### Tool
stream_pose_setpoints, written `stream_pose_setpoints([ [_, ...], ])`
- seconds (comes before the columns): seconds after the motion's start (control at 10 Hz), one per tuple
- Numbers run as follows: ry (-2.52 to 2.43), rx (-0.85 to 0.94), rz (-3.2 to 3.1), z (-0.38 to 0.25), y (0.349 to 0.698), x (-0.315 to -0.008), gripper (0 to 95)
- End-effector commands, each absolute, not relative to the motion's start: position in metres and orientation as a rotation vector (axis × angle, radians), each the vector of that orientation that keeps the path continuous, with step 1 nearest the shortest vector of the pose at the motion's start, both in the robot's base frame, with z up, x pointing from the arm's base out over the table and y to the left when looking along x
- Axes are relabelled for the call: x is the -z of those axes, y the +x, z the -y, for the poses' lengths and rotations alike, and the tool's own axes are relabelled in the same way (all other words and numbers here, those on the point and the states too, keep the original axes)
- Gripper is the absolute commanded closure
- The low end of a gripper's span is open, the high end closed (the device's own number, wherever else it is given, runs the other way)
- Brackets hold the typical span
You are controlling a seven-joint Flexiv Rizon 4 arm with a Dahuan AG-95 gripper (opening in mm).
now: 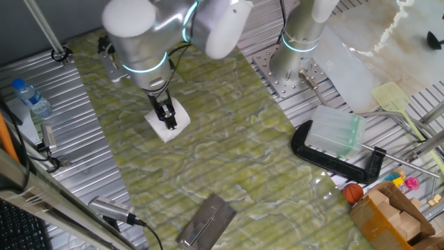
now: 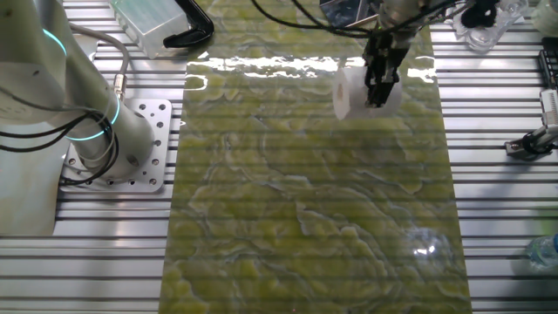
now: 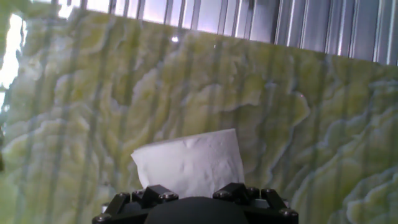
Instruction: Take the roll of paper down from the shelf
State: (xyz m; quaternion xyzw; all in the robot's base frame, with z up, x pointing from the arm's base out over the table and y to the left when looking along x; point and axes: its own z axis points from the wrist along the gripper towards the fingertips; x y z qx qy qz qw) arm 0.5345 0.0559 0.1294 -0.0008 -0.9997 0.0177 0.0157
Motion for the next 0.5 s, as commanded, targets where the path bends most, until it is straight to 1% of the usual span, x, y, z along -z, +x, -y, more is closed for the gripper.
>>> stream_pose_setpoints([
  [0.1, -0.004, -0.049, 3.125, -0.0452, 0.5460, -0.1004, 95.0],
  [0.3, -0.023, -0.046, 3.138, -0.0412, 0.5487, -0.0908, 95.0],
  [0.5, -0.033, -0.042, 3.150, -0.0403, 0.5487, -0.0908, 95.0],
])
